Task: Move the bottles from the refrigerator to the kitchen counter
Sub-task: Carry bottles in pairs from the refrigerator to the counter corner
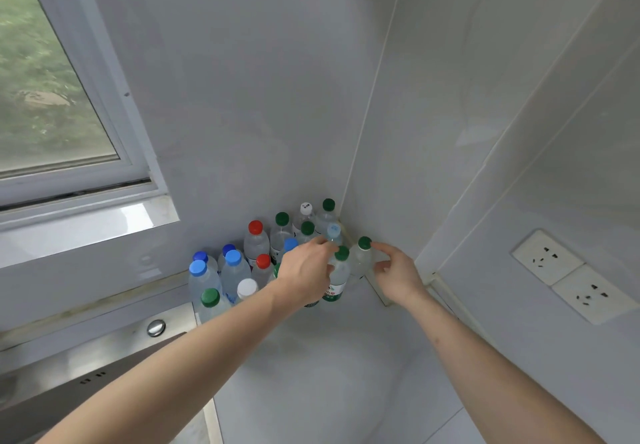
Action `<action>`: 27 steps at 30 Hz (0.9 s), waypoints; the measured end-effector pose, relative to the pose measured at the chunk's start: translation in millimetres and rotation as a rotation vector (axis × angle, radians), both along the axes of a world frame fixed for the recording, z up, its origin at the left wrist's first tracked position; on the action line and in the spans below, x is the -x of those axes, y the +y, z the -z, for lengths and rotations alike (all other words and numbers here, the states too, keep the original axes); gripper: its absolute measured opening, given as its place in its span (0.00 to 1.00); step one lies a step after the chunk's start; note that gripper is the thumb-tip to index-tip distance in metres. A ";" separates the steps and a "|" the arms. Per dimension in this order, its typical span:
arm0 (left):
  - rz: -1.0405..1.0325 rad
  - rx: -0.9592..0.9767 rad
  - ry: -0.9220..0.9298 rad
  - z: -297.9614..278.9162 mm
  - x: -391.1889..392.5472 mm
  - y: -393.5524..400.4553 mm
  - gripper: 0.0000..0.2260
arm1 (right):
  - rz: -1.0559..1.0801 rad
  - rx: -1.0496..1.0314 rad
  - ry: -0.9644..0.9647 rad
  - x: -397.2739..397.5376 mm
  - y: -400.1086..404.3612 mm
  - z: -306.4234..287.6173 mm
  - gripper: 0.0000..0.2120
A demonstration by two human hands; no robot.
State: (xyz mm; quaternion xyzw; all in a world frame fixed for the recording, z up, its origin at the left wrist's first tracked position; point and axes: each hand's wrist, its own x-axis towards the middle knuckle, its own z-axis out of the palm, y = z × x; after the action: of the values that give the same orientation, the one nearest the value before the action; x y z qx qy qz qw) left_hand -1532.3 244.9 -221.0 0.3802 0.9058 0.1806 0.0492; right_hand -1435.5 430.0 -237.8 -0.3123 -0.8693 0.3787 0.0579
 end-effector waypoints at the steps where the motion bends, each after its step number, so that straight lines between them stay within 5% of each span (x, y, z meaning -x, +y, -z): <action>1: 0.002 -0.009 -0.009 -1.3 -2.2 -7.0 0.18 | 0.005 0.006 0.024 -8.5 -5.6 -0.6 0.24; 13: 0.185 -0.052 -0.188 8.1 -78.8 -94.2 0.18 | 0.110 0.233 0.127 -153.2 -101.5 -7.9 0.24; 27: 0.527 -0.024 -0.268 -8.7 -198.0 -69.3 0.17 | 0.314 0.140 0.073 -323.9 -144.9 -31.9 0.26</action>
State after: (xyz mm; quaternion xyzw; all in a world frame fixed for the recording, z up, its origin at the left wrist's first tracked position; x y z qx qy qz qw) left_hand -1334.3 175.6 -212.3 0.5754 0.7592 0.2209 0.2091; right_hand -1111.6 285.1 -205.9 -0.4334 -0.7787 0.4358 0.1260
